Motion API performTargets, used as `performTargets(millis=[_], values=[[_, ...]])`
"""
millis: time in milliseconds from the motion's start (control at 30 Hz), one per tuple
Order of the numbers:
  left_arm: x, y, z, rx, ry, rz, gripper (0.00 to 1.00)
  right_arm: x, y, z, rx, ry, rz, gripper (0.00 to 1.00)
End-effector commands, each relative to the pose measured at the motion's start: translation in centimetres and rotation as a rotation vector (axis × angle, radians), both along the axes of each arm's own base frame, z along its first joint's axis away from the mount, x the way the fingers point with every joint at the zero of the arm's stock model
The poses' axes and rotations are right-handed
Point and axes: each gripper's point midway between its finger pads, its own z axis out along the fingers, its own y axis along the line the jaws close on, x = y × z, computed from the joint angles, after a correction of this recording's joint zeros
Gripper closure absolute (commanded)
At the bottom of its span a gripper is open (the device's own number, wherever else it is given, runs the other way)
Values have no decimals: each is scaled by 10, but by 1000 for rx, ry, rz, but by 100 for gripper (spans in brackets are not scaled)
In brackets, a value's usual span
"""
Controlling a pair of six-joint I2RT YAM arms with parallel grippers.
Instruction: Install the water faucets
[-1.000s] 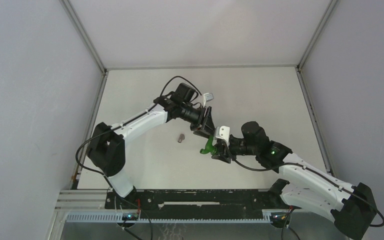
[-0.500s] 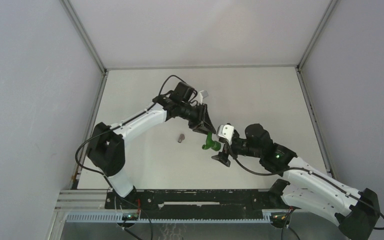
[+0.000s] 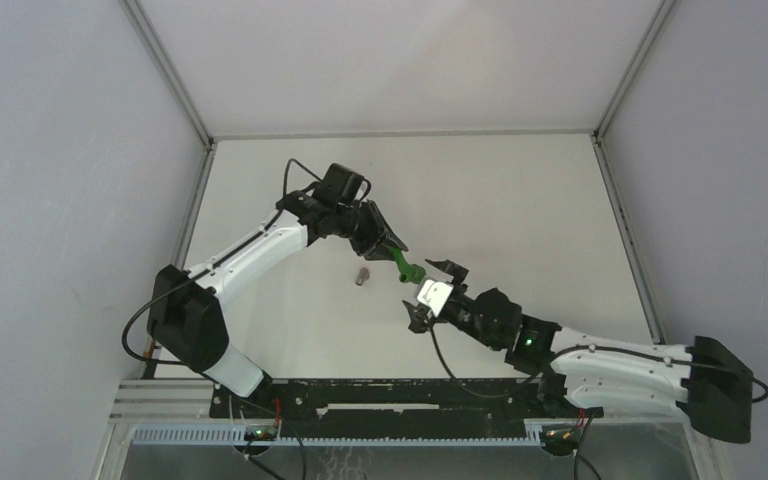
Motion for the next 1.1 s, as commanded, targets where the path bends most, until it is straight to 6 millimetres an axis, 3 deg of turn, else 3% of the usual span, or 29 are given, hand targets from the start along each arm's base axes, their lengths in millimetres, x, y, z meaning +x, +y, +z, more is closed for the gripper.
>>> performTargets(millis=[0, 100, 167, 400, 433, 467, 500, 633, 700, 767, 800, 833, 867, 933, 1067], values=[[4, 1, 18, -5, 12, 65, 100, 26, 9, 51, 163, -215, -169, 0], [4, 2, 18, -6, 19, 70, 100, 30, 19, 51, 168, -276, -209, 3], [4, 3, 18, -10, 20, 74, 100, 32, 25, 49, 163, -291, -229, 13], [3, 5, 18, -30, 24, 84, 100, 34, 33, 39, 195, -273, -253, 62], [3, 6, 17, -28, 25, 86, 100, 33, 34, 38, 196, -268, -249, 72], [3, 6, 17, -30, 25, 86, 100, 33, 36, 37, 198, -258, -244, 90], [2, 7, 17, -30, 26, 85, 100, 33, 37, 36, 202, -247, -243, 100], [4, 4, 20, -59, 15, 89, 100, 32, 39, 32, 223, -203, -245, 100], [6, 5, 22, -66, 4, 94, 77, 35, 37, 31, 246, -168, -263, 100], [10, 10, 25, -56, -33, 108, 23, 37, 37, 27, 259, -109, -260, 100], [14, 13, 29, -54, -63, 113, 9, 37, 36, 24, 263, -73, -250, 100], [16, 15, 33, -55, -91, 113, 2, 36, 36, 20, 269, -27, -227, 100], [19, 17, 39, -58, -125, 108, 0, 36, 35, 20, 288, 22, -205, 100], [26, 23, 50, -49, -219, 82, 0, 28, 35, 26, 363, 154, -122, 100], [33, 41, 73, -28, -421, -2, 0, 27, 14, 38, 477, 422, -44, 100]])
